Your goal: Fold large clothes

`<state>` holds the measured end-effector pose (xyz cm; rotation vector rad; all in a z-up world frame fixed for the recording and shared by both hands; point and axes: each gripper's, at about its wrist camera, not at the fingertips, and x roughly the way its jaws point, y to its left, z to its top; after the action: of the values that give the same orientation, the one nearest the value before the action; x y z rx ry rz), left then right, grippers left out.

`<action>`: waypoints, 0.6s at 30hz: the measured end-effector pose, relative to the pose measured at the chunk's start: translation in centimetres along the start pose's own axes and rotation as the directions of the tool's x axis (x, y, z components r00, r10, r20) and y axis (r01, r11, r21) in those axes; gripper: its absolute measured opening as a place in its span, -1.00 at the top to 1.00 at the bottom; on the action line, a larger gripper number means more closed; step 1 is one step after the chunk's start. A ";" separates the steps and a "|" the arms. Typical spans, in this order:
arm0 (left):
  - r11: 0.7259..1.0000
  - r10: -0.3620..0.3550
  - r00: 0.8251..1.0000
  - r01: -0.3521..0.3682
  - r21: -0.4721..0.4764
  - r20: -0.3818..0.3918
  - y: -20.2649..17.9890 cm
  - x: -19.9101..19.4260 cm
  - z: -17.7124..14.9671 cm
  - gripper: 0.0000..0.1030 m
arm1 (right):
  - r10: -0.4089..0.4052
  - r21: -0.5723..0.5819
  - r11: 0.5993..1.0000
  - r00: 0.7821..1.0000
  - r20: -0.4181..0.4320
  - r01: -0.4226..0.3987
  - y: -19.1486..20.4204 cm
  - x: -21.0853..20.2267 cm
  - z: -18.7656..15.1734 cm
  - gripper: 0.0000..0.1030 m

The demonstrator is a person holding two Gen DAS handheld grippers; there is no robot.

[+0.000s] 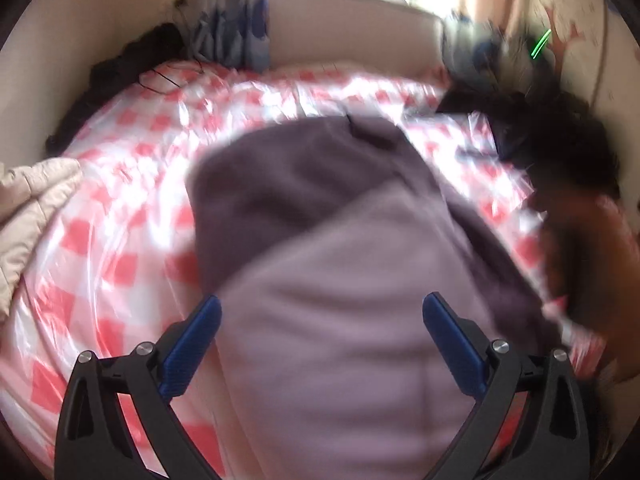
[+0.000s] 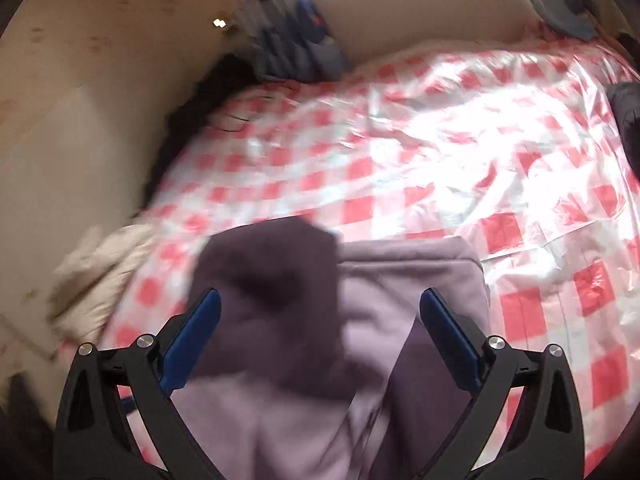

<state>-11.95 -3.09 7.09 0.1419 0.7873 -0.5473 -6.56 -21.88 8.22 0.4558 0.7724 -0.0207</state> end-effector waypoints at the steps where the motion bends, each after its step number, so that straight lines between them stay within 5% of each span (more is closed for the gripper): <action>1: 1.000 0.001 1.000 -0.001 -0.017 0.005 0.4 0.4 0.7 -0.89 | -0.042 0.008 0.999 0.999 -0.030 0.042 -0.9 2.8 -0.3 -0.87; 3: 0.999 0.004 1.000 -0.004 -0.044 -0.003 1.1 2.6 1.9 -0.89 | -0.019 0.100 0.995 0.997 -0.076 0.027 -3.2 6.8 -2.0 -0.87; 5: 0.997 -0.046 0.996 0.041 -0.065 -0.076 1.3 6.1 1.7 -0.89 | -0.004 0.171 0.985 1.000 -0.001 0.004 -6.4 6.7 -3.4 -0.87; 8: 0.997 -0.069 0.995 0.066 -0.047 -0.071 0.4 7.3 0.5 -0.89 | 0.014 0.163 0.986 0.999 0.037 -0.020 -9.3 6.3 -4.9 -0.87; 12: 0.997 -0.036 0.996 0.030 -0.069 -0.083 1.2 7.3 -0.2 -0.89 | -0.011 0.107 0.994 0.999 -0.051 0.017 -7.6 7.2 -4.1 -0.86; 18: 0.991 -0.044 0.995 0.032 -0.134 -0.092 2.7 6.2 -1.4 -0.89 | -0.014 -0.077 0.997 0.991 0.133 0.024 -1.9 -4.5 -6.3 -0.86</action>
<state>-7.88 -2.86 1.52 0.0308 0.9176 -0.5255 -14.33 -21.70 6.64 0.3683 0.6442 -0.0380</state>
